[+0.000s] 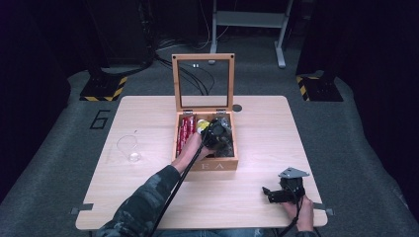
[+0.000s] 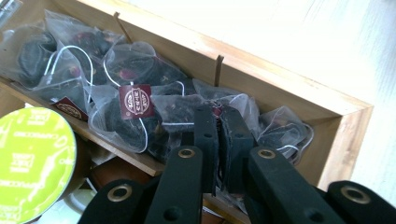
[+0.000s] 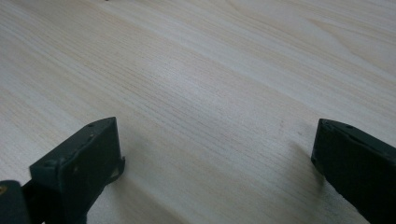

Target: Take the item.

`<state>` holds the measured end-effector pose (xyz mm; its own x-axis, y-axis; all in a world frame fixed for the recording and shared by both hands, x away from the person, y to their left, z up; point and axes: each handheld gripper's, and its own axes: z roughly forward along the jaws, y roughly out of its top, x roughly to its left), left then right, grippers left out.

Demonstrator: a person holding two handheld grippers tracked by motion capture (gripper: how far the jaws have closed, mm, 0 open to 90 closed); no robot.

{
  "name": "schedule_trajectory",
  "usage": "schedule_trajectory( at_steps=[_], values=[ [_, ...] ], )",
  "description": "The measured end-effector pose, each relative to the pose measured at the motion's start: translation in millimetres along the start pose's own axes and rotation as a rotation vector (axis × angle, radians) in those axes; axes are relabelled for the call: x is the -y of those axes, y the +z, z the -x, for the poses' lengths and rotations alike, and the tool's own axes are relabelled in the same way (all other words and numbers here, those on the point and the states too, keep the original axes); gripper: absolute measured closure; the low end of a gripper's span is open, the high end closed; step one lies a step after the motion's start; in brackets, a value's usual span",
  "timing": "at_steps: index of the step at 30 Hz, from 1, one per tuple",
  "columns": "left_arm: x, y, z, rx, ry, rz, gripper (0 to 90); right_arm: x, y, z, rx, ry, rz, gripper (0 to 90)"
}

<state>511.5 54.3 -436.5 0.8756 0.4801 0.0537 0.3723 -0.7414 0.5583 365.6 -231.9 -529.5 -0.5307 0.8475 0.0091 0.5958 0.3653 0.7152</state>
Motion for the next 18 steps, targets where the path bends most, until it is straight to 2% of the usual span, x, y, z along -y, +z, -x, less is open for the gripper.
schedule_trajectory(
  at_steps=[18],
  values=[
    [3.4, -26.1, -2.7, 0.003, -0.004, 0.071, 88.1, 0.4, 0.5, 0.5, 0.009, -0.011, 0.003, 0.7]
  ],
)
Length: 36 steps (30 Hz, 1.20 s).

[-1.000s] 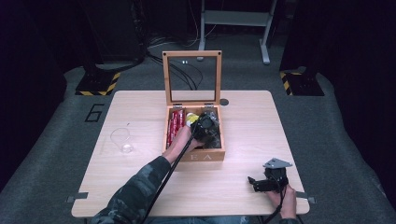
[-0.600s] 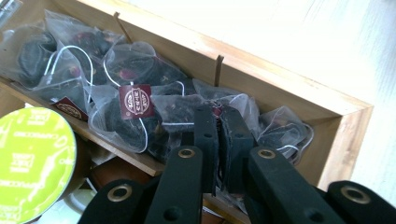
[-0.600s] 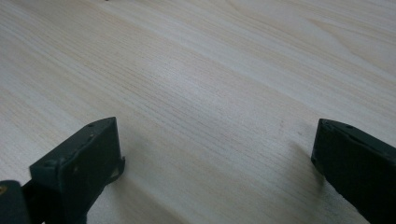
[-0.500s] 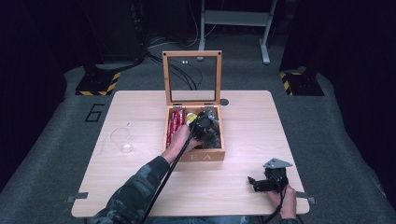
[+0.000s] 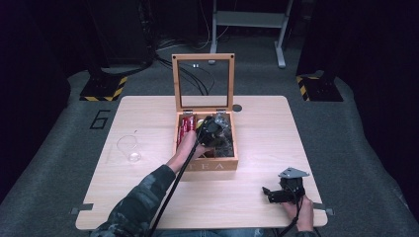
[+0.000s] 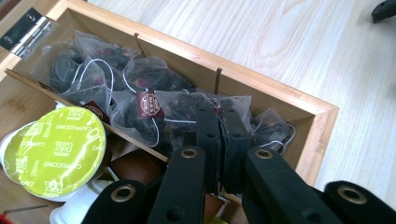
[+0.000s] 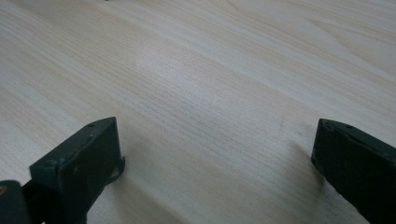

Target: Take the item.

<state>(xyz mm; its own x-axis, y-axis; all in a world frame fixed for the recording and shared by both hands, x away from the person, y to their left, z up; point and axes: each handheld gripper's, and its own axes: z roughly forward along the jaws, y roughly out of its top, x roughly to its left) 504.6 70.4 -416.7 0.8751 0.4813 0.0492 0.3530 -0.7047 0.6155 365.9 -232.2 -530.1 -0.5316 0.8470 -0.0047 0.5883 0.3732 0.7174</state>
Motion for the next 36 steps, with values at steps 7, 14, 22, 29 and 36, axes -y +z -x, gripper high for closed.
schedule_trajectory(
  at_steps=[7, 14, 22, 29, 36],
  values=[
    [-0.7, -8.7, 2.3, -0.01, -0.003, 0.024, 88.2, 0.0, -0.1, 0.0, -0.001, 0.0, -0.001, 0.7],
    [0.1, -20.3, 1.9, -0.024, -0.006, 0.053, 88.3, -0.2, -0.4, 0.2, -0.003, -0.001, -0.006, 0.6],
    [5.0, -34.7, -4.6, -0.038, -0.033, 0.093, 88.3, -0.2, -0.4, 0.2, -0.003, -0.001, -0.007, 0.6],
    [10.2, -45.9, -9.7, -0.051, -0.047, 0.107, 88.3, -0.2, -0.4, 0.3, -0.003, -0.001, -0.007, 0.6],
    [14.3, -57.2, -14.9, -0.063, -0.054, 0.125, 88.3, -0.2, -0.4, 0.3, -0.004, -0.001, -0.007, 0.6]
  ],
)
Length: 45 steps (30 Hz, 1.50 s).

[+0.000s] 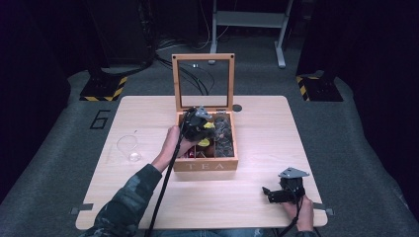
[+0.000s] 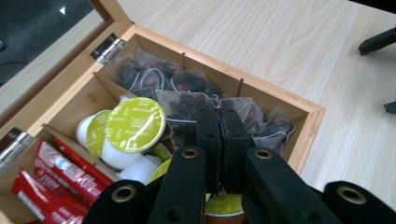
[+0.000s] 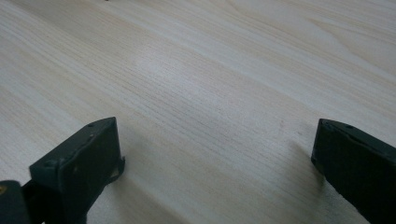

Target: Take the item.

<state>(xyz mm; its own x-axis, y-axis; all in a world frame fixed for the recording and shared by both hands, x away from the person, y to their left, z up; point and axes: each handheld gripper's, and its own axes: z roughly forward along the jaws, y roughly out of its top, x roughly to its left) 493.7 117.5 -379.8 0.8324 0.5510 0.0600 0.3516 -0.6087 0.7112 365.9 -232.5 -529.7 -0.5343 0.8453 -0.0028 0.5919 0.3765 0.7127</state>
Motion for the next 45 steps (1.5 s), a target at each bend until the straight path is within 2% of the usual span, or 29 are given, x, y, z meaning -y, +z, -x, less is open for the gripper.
schedule_trajectory(
  at_steps=[15, 35, 45],
  values=[
    [11.9, -33.6, -18.3, -0.046, -0.023, 0.036, 88.3, 0.0, 0.0, 0.0, 0.0, 0.0, 0.0, 0.6],
    [35.5, -75.2, -40.4, -0.116, -0.092, 0.082, 88.3, 0.0, 0.0, 0.0, 0.0, 0.001, -0.001, 0.6],
    [50.6, -96.1, -54.1, -0.153, -0.119, 0.087, 88.3, 0.0, 0.0, 0.0, 0.0, 0.001, -0.001, 0.6]
  ],
)
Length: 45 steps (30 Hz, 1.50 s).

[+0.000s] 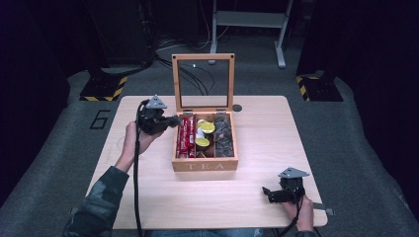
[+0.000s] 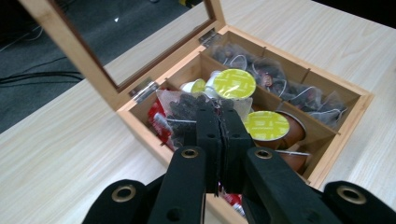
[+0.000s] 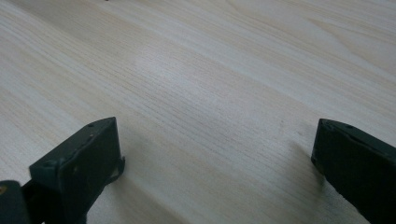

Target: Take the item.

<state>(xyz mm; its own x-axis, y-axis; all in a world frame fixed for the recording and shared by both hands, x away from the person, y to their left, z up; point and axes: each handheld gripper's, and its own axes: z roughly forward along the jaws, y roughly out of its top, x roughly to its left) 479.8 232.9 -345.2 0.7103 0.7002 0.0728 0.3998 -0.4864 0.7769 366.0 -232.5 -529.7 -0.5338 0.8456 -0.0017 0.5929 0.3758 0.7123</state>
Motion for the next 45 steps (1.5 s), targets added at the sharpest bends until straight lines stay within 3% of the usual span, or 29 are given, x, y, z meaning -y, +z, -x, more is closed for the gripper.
schedule_trajectory(
  at_steps=[22, 35, 45],
  values=[
    [31.2, -44.4, -34.4, -0.092, -0.086, 0.03, 88.3, 0.0, 0.0, -0.2, -0.001, 0.004, -0.002, 0.6],
    [57.5, -61.9, -53.2, -0.137, -0.136, 0.008, 88.3, 0.0, 0.0, -0.2, -0.001, 0.004, -0.002, 0.6],
    [81.6, -66.8, -66.6, -0.166, -0.181, -0.038, 88.3, 0.0, 0.0, -0.2, -0.001, 0.004, -0.002, 0.6]
  ],
)
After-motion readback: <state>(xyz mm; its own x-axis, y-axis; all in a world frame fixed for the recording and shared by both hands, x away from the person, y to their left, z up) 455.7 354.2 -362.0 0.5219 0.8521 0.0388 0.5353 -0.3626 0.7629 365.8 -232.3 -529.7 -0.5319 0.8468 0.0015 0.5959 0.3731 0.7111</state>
